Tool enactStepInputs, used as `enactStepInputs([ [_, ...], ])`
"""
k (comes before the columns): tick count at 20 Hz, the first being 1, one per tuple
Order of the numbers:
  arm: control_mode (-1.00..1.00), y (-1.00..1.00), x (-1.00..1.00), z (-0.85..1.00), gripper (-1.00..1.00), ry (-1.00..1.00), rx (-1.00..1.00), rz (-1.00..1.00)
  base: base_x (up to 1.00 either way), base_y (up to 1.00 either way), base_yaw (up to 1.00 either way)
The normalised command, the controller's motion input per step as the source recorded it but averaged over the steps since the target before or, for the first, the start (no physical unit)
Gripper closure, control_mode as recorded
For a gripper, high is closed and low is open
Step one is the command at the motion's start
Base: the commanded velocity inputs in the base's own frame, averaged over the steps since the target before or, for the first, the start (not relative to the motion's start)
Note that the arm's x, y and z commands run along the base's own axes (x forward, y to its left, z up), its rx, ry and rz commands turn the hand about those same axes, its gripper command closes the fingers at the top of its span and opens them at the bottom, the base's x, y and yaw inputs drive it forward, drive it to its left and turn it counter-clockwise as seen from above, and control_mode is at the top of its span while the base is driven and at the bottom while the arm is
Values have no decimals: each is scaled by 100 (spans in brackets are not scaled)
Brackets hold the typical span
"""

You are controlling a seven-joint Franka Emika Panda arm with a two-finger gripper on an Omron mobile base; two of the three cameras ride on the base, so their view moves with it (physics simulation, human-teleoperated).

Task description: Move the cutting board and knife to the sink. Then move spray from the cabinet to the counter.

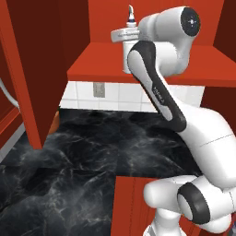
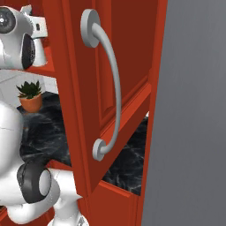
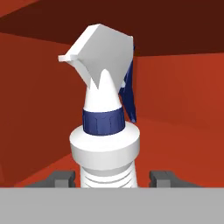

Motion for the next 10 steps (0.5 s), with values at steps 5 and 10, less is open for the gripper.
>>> enactStepInputs([
  [5, -100, 0, -77, -7, 100, 0, 0, -23, 0, 0, 0],
  [10, -100, -2, -75, -13, 100, 0, 0, -22, 0, 0, 0],
])
